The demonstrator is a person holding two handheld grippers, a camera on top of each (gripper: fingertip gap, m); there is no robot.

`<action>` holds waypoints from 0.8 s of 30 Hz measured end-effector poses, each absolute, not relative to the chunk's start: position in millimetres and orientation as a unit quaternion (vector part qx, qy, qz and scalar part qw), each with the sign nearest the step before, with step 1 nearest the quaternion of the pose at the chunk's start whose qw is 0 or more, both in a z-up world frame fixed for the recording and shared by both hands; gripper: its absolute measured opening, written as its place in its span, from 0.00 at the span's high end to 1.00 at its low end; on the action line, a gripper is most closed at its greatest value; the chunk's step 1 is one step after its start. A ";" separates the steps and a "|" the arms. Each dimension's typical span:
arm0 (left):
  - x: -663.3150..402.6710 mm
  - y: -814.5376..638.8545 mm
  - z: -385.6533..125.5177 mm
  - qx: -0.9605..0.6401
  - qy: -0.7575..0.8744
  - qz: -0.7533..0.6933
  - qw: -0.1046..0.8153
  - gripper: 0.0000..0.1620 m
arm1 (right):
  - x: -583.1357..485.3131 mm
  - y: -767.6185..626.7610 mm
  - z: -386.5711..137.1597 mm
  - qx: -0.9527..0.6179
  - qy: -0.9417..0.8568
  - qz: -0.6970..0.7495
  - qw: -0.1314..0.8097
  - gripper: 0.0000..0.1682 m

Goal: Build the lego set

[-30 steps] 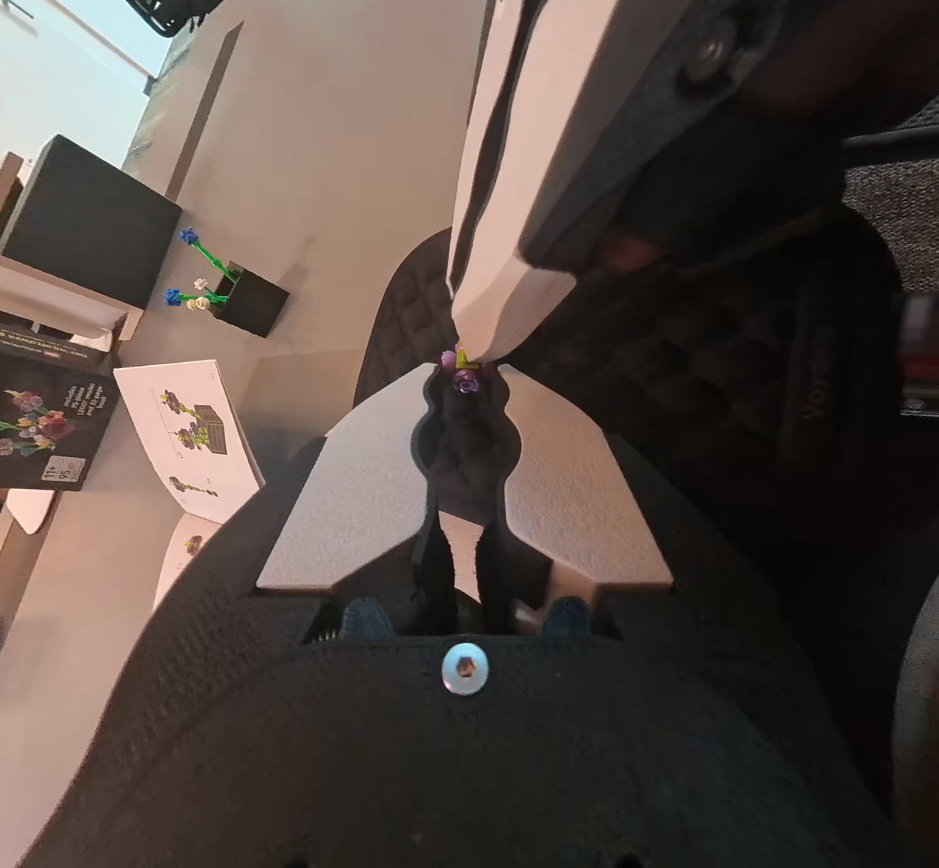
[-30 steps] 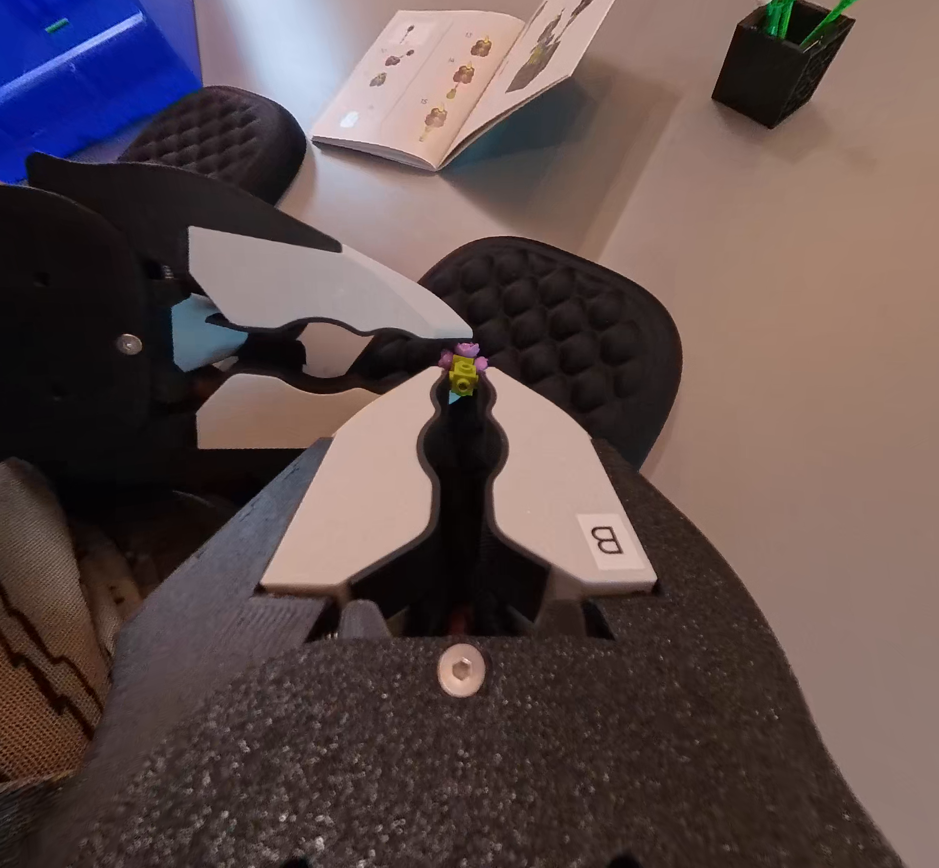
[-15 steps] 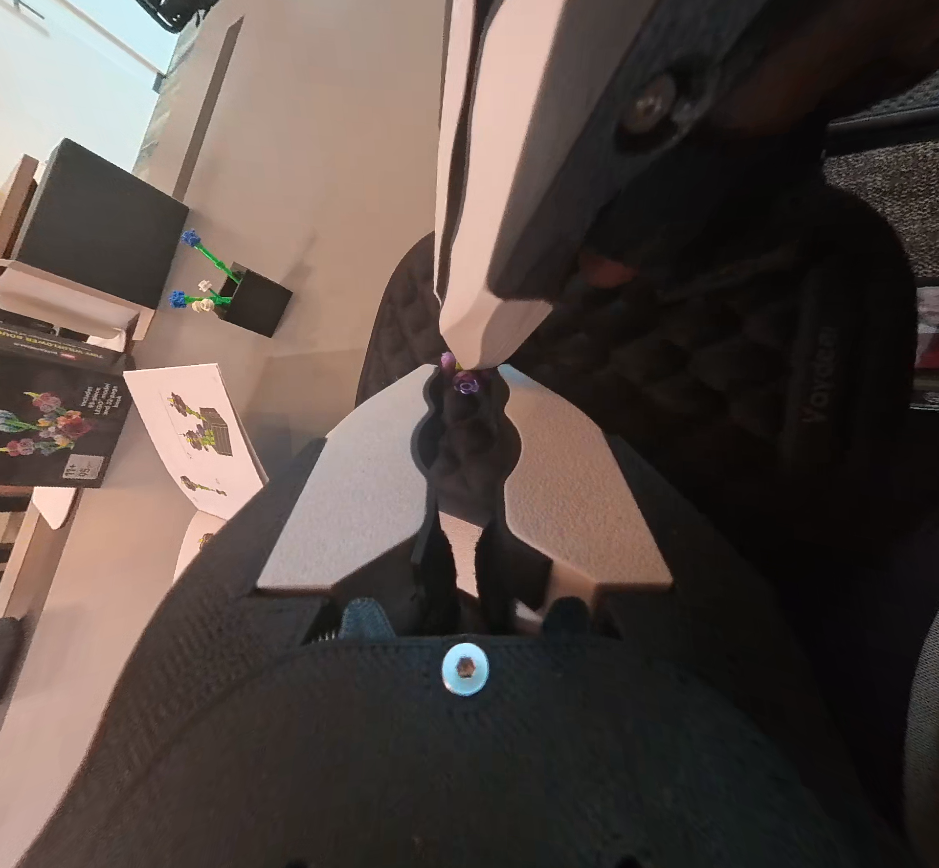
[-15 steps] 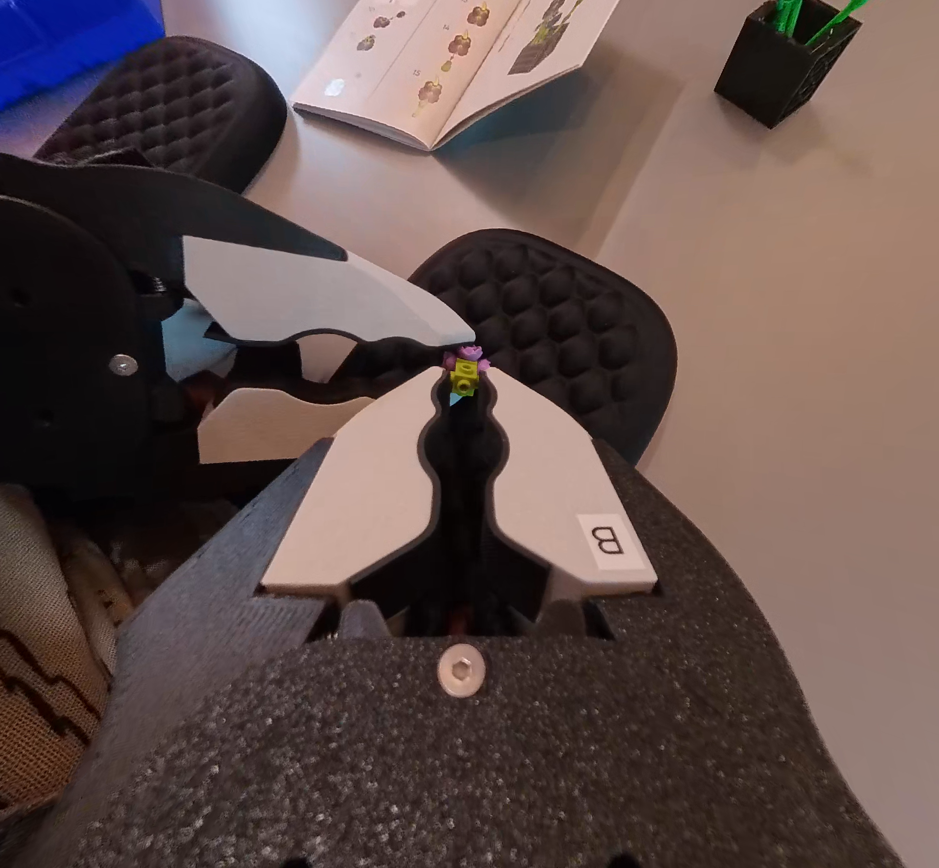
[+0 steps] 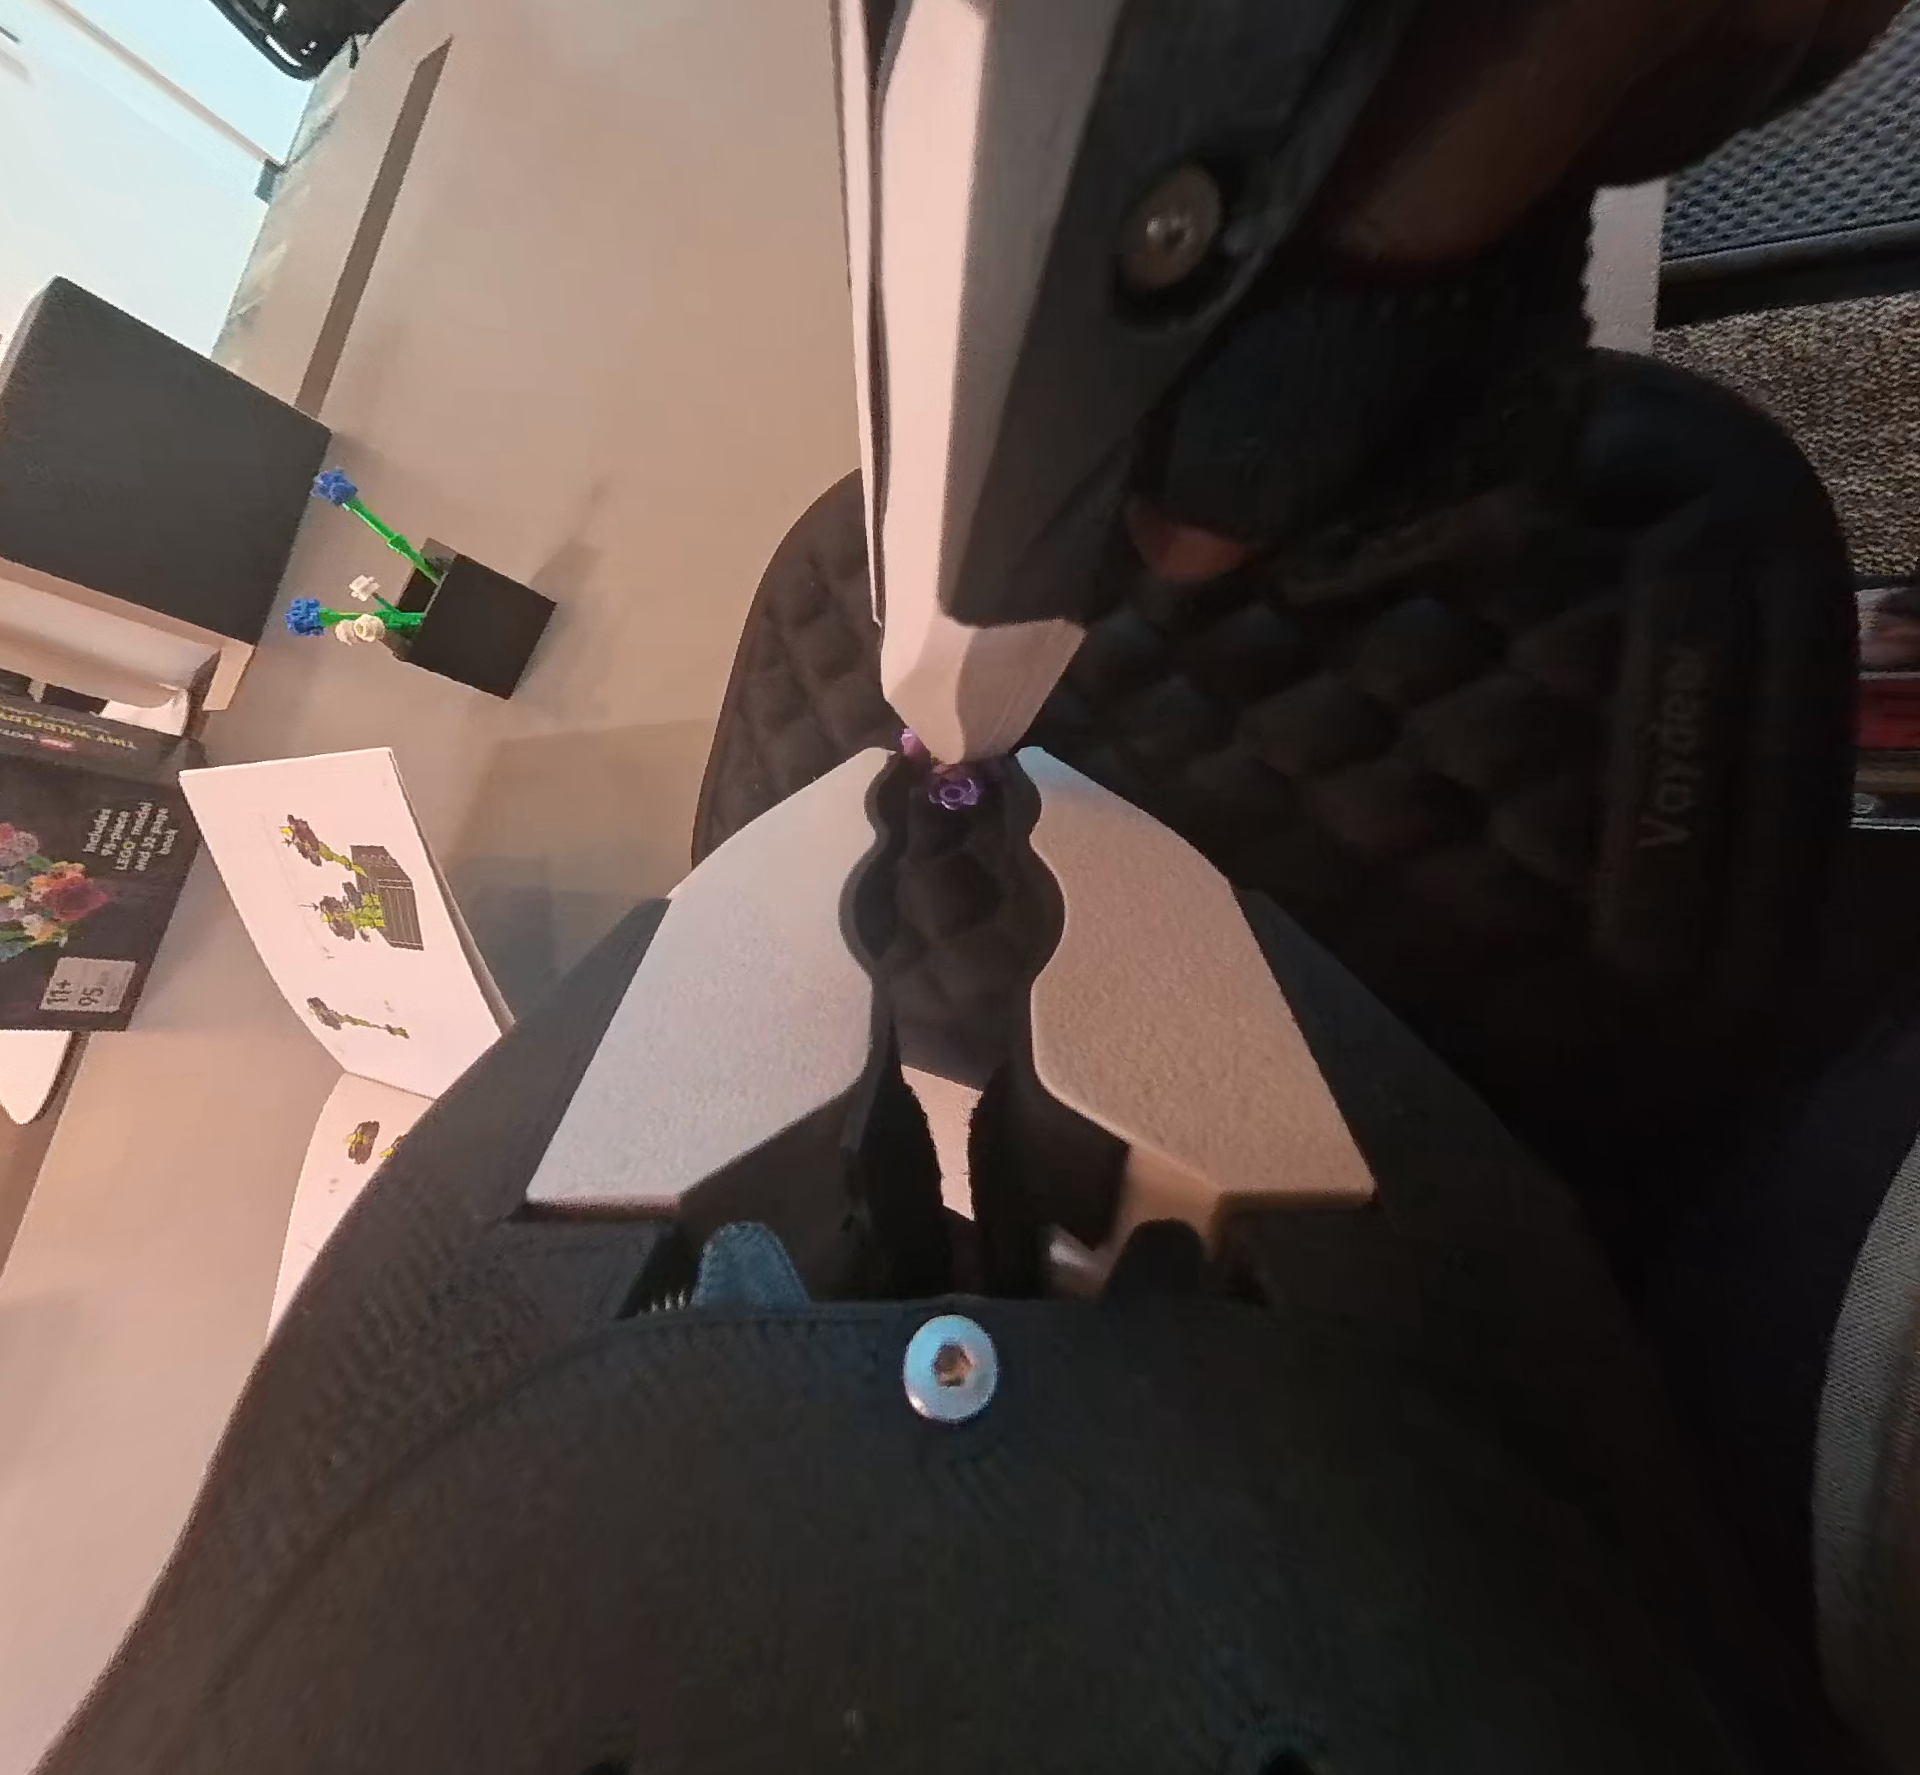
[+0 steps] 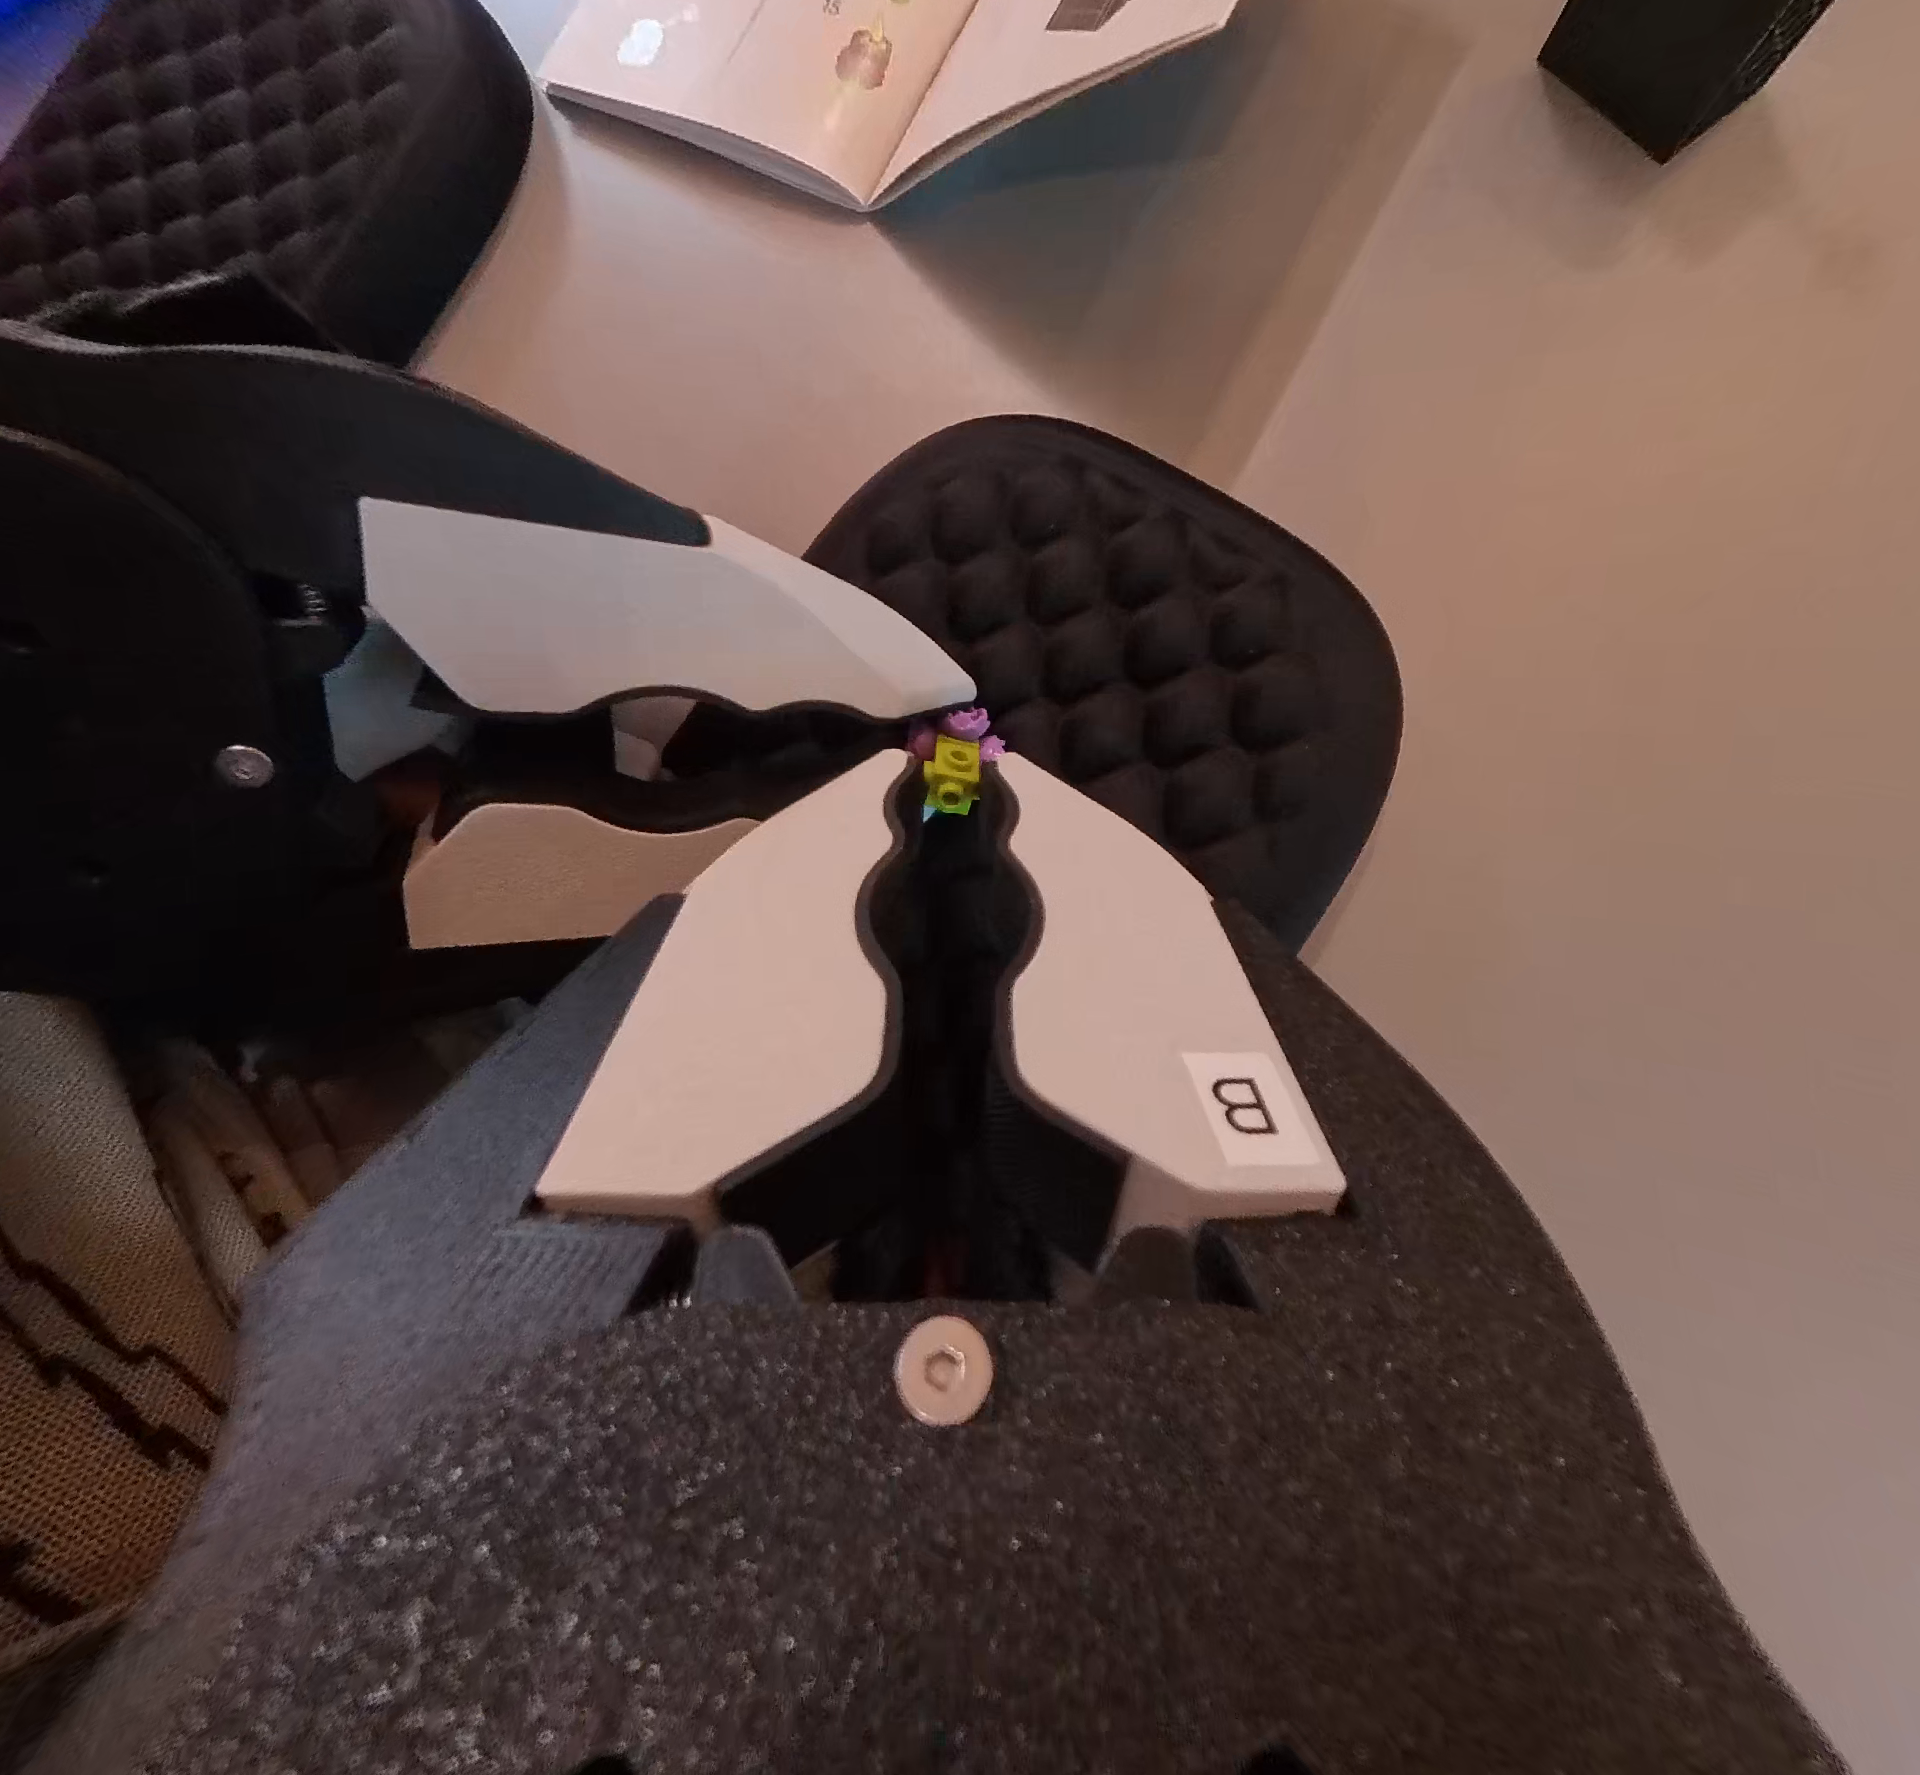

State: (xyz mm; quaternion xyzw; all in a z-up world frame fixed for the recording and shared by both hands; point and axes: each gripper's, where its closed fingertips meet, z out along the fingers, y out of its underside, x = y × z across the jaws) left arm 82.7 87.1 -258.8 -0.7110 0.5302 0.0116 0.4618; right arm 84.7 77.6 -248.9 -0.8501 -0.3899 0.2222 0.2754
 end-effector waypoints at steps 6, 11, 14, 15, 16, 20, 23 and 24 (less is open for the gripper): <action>82.8 87.1 -260.0 -0.709 0.535 0.006 0.459 0.90 | 82.1 80.3 -249.7 -0.848 -0.407 0.207 0.268 0.94; 83.0 86.6 -260.9 -0.716 0.527 -0.006 0.458 0.90 | 82.2 79.7 -251.4 -0.848 -0.418 0.205 0.252 0.94; 82.9 86.5 -261.5 -0.723 0.518 -0.018 0.457 0.90 | 81.6 80.2 -252.1 -0.846 -0.415 0.211 0.259 0.93; 82.7 86.5 -261.8 -0.730 0.509 -0.036 0.454 0.90 | 80.9 80.8 -251.7 -0.845 -0.413 0.212 0.265 0.93; 82.9 86.4 -261.6 -0.737 0.500 -0.056 0.452 0.90 | 80.3 81.3 -250.8 -0.842 -0.413 0.216 0.273 0.94; 81.0 86.3 -251.5 -0.748 0.461 -0.137 0.458 0.89 | 75.4 80.5 -224.9 -0.809 -0.364 0.362 0.286 0.72; 78.9 80.1 -218.0 -0.738 0.380 -0.330 0.449 0.89 | 76.2 80.0 -185.7 -0.721 -0.390 0.471 0.326 0.67; 77.7 74.0 -200.8 -0.720 0.348 -0.423 0.427 0.89 | 76.4 80.5 -174.3 -0.684 -0.417 0.481 0.356 0.67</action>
